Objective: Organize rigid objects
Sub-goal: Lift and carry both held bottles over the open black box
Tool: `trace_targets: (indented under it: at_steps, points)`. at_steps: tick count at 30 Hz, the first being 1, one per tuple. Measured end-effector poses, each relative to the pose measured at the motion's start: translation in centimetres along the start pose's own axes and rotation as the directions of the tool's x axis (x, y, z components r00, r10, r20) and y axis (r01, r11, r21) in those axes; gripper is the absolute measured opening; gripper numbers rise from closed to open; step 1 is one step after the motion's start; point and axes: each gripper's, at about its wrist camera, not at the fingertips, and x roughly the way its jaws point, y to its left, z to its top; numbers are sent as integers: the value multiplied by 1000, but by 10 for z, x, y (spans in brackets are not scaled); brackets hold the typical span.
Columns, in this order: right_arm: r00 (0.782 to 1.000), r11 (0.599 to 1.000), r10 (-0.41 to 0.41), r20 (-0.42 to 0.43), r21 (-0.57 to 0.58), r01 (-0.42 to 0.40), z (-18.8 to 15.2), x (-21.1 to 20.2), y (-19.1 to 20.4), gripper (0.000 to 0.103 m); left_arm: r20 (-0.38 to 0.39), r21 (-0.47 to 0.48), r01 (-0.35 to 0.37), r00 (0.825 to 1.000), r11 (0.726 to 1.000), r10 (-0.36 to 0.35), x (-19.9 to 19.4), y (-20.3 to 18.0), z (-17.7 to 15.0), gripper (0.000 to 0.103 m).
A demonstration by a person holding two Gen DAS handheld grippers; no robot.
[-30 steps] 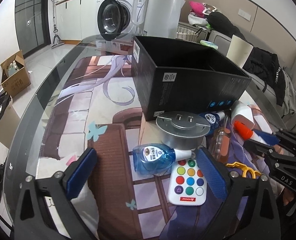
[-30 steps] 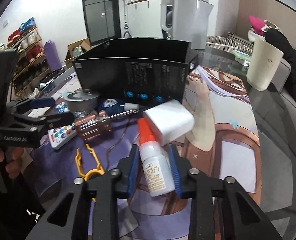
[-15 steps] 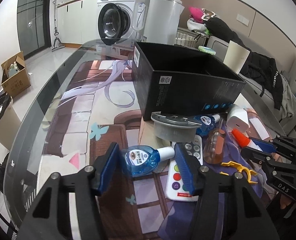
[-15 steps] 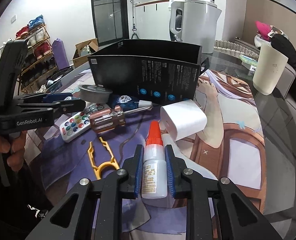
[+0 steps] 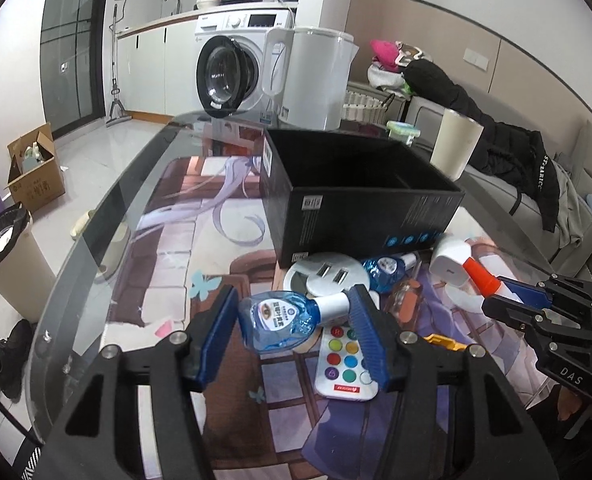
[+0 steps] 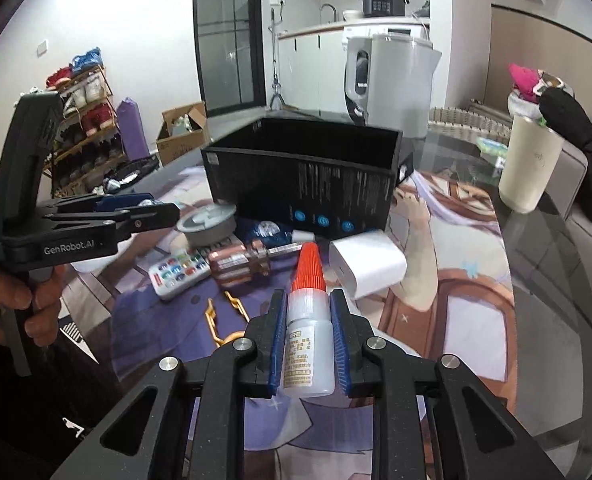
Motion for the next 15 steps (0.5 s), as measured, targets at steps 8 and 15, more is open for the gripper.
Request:
trace_targets:
  at_steps: [8, 15]
  points:
    - [997, 999, 38, 62, 7, -38, 19, -15, 1, 21, 67, 25, 28, 997, 999, -29, -17, -12, 21, 56]
    - [994, 998, 47, 102, 35, -50, 47, -25, -10, 21, 108, 79, 36, 993, 996, -45, -21, -27, 46, 56]
